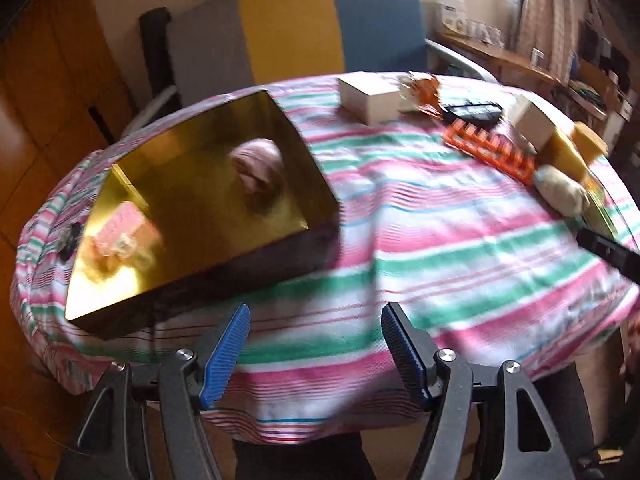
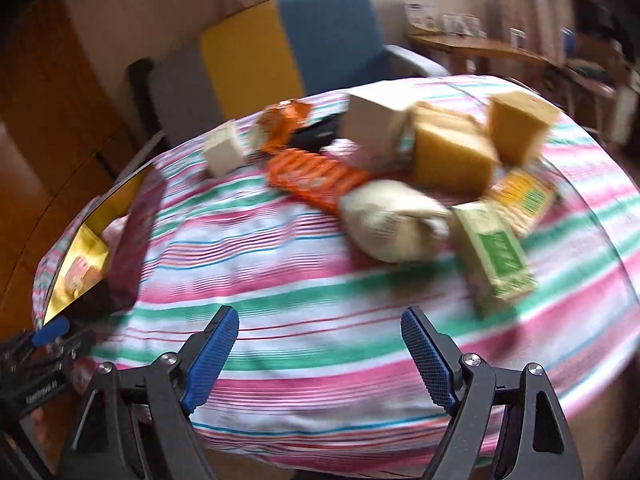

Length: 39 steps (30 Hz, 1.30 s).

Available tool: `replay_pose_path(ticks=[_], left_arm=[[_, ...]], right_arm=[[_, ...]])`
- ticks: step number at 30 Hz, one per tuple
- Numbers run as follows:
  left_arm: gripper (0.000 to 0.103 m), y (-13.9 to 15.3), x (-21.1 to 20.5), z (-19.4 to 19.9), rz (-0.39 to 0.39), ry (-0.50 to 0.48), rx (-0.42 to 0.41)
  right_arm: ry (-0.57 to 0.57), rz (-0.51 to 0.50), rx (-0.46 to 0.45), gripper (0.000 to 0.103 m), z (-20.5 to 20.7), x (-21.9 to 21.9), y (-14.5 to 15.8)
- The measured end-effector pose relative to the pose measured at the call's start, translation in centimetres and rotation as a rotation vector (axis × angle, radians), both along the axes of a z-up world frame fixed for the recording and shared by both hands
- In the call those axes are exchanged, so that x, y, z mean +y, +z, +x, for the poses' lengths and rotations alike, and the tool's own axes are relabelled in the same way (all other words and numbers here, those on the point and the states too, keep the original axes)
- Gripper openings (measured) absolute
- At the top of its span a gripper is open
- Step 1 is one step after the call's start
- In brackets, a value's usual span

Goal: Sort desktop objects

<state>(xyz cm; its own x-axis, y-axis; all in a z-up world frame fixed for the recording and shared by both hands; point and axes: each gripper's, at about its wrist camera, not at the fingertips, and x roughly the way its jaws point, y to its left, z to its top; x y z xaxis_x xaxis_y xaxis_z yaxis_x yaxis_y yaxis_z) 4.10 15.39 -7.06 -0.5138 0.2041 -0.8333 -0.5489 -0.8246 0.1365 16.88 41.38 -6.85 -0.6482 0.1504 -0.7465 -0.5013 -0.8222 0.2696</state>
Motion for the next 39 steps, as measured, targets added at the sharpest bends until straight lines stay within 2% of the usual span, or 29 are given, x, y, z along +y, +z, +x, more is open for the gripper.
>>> replay_pose_path(ticks=[3,5,14,20,24,27,39], left_arm=[[0.07,0.1,1.3,0.4,-0.025,-0.048,0.02],[0.07,0.8,1.9,0.3,-0.014,-0.054,0.031],[0.07,2.7,3.8,-0.3,-0.004,-0.062,0.048],[0.07,3.3,3.6,-1.1,-0.008,-0.039,0.045],[0.07,3.7,3.1,-1.8,0.004,-0.012,0.036],[0.07,3.8,2.7,-2.2,0.009,0.003,0.031],[0.07,3.6,1.4,-3.1,0.01,0.046,0.017]], right_arm=[[-0.063,0.0,0.009,0.084,1.2,1.8,0.4],[-0.087,0.012,0.019,0.084,1.4,2.8,0.9],[-0.162,0.066,0.053,0.087,-1.0,6.5,2.5],[-0.184,0.0,0.051,0.088,-4.0,7.8,1.0],[-0.121,-0.019,0.065,0.088,-5.6,6.3,0.6],[-0.072,-0.042,0.063,0.096,-6.4,4.5,0.4],[0.236,-0.143,0.097,0.096,-9.2,-3.7,0.6]])
